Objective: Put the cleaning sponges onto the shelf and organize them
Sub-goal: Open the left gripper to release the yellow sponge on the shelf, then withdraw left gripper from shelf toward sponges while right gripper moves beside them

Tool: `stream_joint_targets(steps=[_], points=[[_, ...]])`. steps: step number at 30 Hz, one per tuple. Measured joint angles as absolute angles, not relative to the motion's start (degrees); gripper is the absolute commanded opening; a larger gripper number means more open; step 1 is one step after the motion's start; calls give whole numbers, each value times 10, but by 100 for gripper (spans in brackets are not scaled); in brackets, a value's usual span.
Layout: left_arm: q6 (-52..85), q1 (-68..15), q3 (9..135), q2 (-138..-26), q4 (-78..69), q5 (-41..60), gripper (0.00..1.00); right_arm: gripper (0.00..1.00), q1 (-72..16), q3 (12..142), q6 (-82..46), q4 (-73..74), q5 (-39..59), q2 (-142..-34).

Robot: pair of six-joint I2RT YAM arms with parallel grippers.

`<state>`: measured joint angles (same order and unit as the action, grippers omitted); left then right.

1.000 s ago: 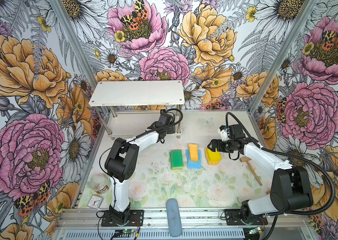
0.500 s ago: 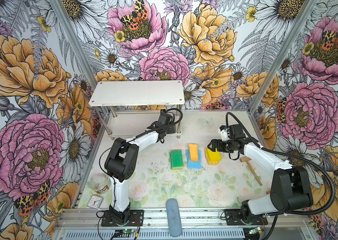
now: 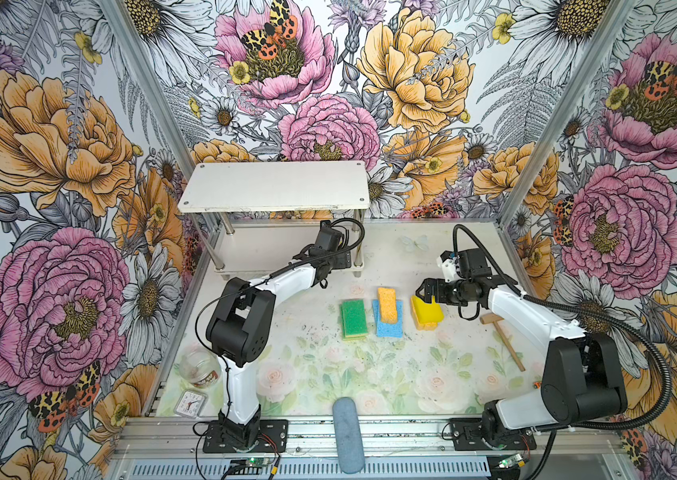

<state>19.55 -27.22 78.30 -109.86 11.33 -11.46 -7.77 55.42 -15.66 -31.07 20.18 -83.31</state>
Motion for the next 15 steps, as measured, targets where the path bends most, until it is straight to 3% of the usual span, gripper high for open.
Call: stream_joint_targets(steps=[15], points=[[195, -317, 753, -1034, 122, -164, 97, 97, -36, 551, -184, -312, 185, -808]])
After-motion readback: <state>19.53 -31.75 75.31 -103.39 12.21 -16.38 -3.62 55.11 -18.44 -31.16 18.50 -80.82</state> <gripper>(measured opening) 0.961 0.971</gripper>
